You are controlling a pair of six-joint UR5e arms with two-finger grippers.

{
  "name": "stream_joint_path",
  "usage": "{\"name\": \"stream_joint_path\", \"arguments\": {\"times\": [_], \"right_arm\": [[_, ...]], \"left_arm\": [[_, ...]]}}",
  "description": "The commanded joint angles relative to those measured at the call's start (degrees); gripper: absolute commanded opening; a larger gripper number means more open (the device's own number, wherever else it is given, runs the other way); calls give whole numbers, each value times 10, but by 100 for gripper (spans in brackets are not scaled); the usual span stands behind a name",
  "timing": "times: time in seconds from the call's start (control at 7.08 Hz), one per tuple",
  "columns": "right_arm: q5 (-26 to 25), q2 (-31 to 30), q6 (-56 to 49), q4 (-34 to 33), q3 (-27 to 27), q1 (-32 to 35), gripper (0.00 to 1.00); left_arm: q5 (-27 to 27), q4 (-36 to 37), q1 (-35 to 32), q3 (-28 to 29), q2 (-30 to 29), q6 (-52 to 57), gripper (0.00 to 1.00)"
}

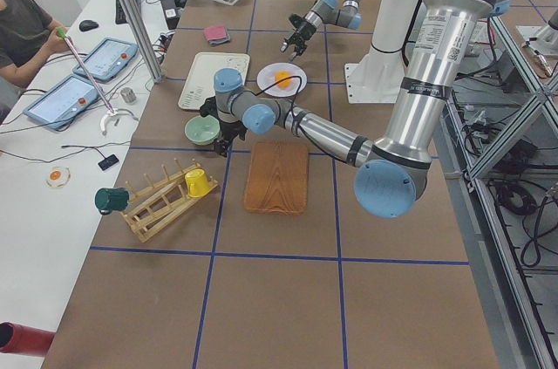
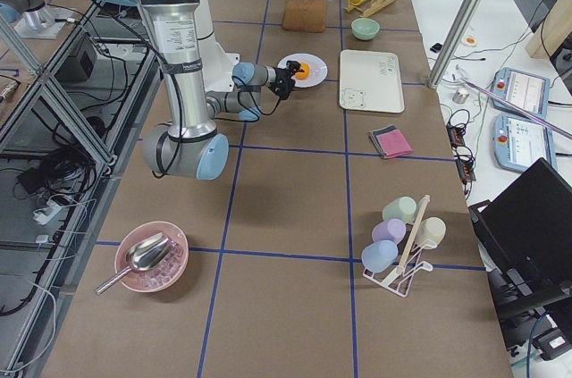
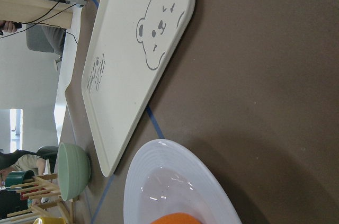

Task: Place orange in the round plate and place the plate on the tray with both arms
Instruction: 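Lower the right gripper to the plate rim nearest the robot and grip it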

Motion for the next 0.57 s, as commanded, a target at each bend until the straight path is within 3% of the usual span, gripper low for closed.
{"name": "stream_joint_path", "arguments": {"times": [0.0,0.28,0.42], "right_arm": [[-21,16,15,0,-20,-1,93],[-24,22,17,32,-43,-3,89],[-35,22,17,33,-45,-6,80]], "left_arm": [[0,0,-1,0,0,-1,100],[0,0,-1,-3,0,-1,100],[0,0,-1,-3,0,-1,100]]}}
